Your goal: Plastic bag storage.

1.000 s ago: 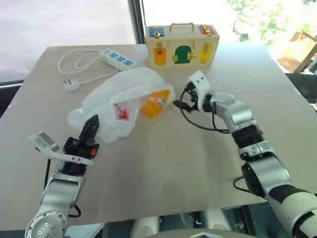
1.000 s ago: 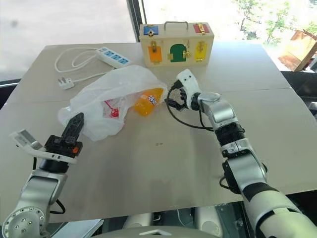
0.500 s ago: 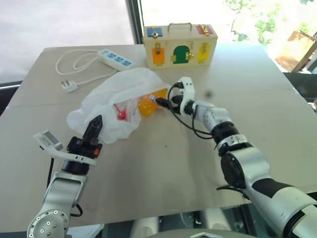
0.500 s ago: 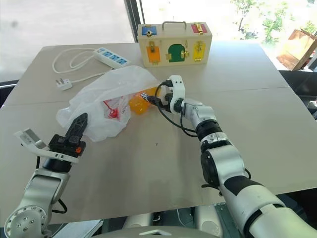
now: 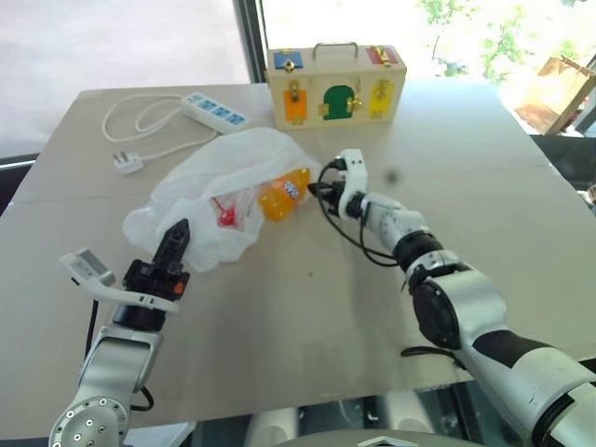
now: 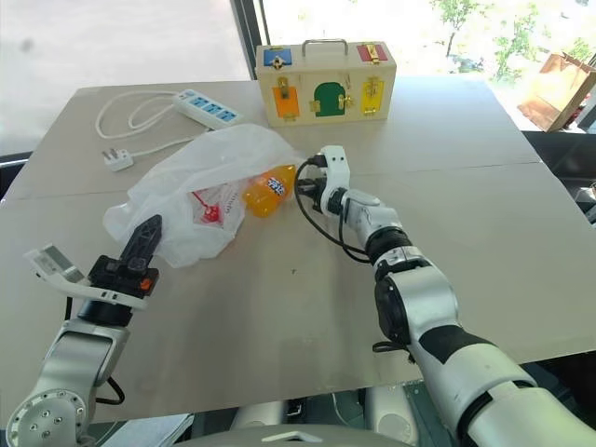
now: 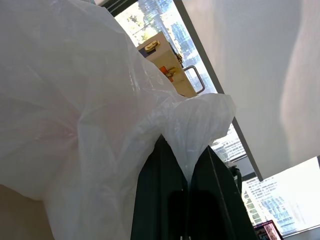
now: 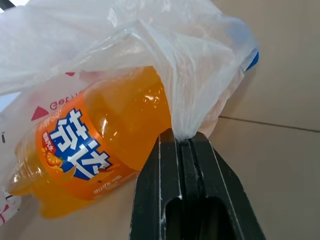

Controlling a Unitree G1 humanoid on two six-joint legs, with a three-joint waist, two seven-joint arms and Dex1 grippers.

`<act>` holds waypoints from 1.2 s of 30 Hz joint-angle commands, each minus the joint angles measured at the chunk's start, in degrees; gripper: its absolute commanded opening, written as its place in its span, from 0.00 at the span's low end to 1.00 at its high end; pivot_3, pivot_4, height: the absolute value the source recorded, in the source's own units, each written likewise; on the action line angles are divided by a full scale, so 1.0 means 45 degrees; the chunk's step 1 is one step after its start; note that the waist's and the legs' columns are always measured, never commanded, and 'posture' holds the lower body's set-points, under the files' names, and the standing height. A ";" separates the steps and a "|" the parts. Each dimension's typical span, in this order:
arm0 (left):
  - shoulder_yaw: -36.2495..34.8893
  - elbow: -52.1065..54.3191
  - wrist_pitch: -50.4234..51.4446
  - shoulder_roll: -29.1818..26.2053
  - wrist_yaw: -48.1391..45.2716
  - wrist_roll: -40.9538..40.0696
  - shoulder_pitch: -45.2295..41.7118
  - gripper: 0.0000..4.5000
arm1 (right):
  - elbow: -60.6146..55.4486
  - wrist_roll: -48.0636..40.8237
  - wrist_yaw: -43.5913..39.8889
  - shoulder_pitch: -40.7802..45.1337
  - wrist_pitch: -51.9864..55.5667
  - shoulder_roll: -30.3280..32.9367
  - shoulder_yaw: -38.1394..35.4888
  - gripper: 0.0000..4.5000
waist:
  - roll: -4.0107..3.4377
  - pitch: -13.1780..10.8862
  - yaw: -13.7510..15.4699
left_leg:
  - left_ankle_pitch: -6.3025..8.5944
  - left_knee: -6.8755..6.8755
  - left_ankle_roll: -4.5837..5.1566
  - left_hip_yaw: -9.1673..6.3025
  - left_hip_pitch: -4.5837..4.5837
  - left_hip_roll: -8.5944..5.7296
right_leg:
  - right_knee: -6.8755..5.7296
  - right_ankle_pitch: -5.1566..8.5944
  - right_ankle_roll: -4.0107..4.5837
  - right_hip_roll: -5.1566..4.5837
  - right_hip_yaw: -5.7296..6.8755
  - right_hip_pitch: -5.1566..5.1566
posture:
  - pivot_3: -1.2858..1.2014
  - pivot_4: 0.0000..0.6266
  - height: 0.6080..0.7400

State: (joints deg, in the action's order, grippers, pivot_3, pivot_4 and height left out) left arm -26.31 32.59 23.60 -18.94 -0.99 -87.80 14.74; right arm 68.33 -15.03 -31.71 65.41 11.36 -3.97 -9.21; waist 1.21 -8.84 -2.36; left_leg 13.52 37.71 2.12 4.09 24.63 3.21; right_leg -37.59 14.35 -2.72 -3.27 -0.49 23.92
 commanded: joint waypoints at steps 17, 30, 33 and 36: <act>-0.1465 -0.1461 0.0681 -0.2677 -0.0090 -0.2301 -0.2441 0.00 | -0.6934 -0.5075 -0.5344 -0.1015 0.7708 0.2141 -0.1903 0.01 | -0.0019 -0.0021 0.0091 | 0.0000 -0.0009 0.0003 -0.0030 0.0021 -0.0030 | 0.0005 -0.0003 -0.0005 -0.0069 0.0075 -0.0003 | 0.52 0.24 0.99; -0.1063 -0.6659 0.2168 -0.5619 -0.1009 -0.0859 -0.8727 0.00 | -1.0379 -0.8171 -0.3872 -0.0920 0.9159 0.4251 -0.4078 0.01 | 0.0023 -0.0152 0.0273 | -0.0013 -0.0014 -0.0009 0.0004 0.0026 -0.0099 | -0.0009 -0.0001 -0.0018 -0.0039 0.0091 -0.0004 | 0.52 0.24 0.99; -0.0490 -0.8529 0.2375 -0.6073 -0.1606 0.0137 -1.1507 0.00 | -1.0335 -0.8910 -0.3339 -0.0315 0.9090 0.4875 -0.4823 0.01 | 0.0052 -0.0271 0.0554 | -0.0047 -0.0001 -0.0052 -0.0046 0.0055 -0.0103 | -0.0020 -0.0003 -0.0017 -0.0013 0.0129 -0.0001 | 0.52 0.24 0.99; -0.0349 -1.0398 0.2535 -0.6244 -0.2379 0.0974 -1.3786 0.00 | -0.9996 -0.9501 -0.2803 0.0240 0.8985 0.5301 -0.5386 0.01 | 0.0052 -0.0271 0.0605 | -0.0054 -0.0005 -0.0064 -0.0031 0.0062 -0.0107 | 0.0011 -0.0003 -0.0021 -0.0016 0.0117 -0.0003 | 0.52 0.24 0.99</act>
State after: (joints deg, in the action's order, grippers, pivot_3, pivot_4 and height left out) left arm -26.46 -10.94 35.27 -45.51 -9.64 -85.44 -44.90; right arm 25.07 -54.17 -45.25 64.29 53.40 18.06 -29.34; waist 1.44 -10.06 0.36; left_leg 13.20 37.64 1.71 3.96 24.92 2.74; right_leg -37.45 14.33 -2.82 -3.34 0.04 23.90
